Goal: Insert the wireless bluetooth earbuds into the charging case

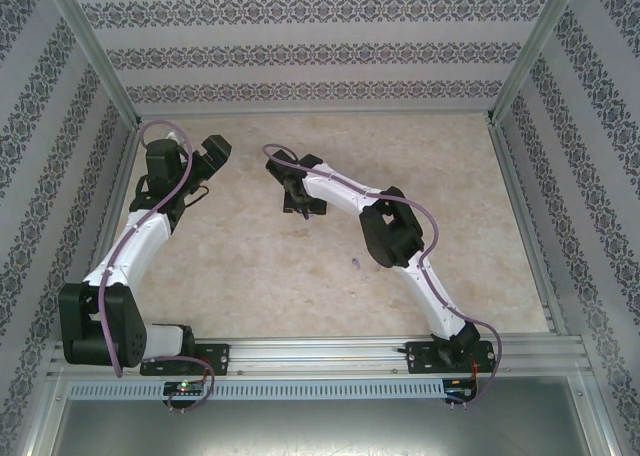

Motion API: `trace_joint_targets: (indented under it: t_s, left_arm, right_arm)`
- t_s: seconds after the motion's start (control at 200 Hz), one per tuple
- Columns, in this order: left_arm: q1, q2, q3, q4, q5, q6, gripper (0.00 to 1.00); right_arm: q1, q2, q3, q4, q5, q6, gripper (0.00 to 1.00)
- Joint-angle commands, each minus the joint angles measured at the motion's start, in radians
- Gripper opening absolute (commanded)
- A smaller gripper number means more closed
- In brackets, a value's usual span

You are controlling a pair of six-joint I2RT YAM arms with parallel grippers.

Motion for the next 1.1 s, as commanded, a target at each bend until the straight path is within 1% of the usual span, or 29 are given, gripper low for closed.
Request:
trace_joint_targets:
  t_s: [0.0,0.105,0.19,0.365,0.525,0.669,0.824,0.964,1.094]
  left_arm:
    - [0.008,-0.015,-0.02,0.018,0.015,-0.012,1.0]
    - [0.001,-0.015,-0.02,0.017,0.01,-0.006,1.0]
    - [-0.004,-0.011,-0.021,0.016,0.011,0.001,1.0]
    - [-0.017,-0.001,-0.033,0.025,0.023,0.027,1.0]
    - [-0.025,0.013,-0.079,0.089,0.071,0.045,0.97]
    - [-0.043,0.033,-0.153,0.208,0.122,0.052,0.96]
    - [-0.094,0.077,-0.215,0.346,0.182,0.086,0.96]
    - [-0.153,0.15,-0.28,0.573,0.257,0.081,0.96]
    - [-0.219,0.227,-0.314,0.784,0.303,0.062,0.96]
  right_arm:
    - [-0.017,0.051,0.0,0.006,0.019,-0.026,0.66]
    - [-0.016,0.056,0.004,0.014,0.012,-0.035,0.64]
    - [-0.016,0.057,0.009,0.028,-0.002,-0.053,0.6]
    - [-0.016,0.029,-0.008,0.061,-0.028,-0.08,0.41]
    - [-0.024,-0.072,-0.11,0.141,-0.039,-0.081,0.33]
    - [-0.036,-0.205,-0.249,0.226,-0.047,-0.071,0.32]
    - [-0.07,-0.359,-0.409,0.316,-0.072,-0.028,0.32]
    - [-0.121,-0.497,-0.537,0.409,-0.114,0.048,0.32]
    - [-0.159,-0.591,-0.588,0.468,-0.145,0.124,0.33]
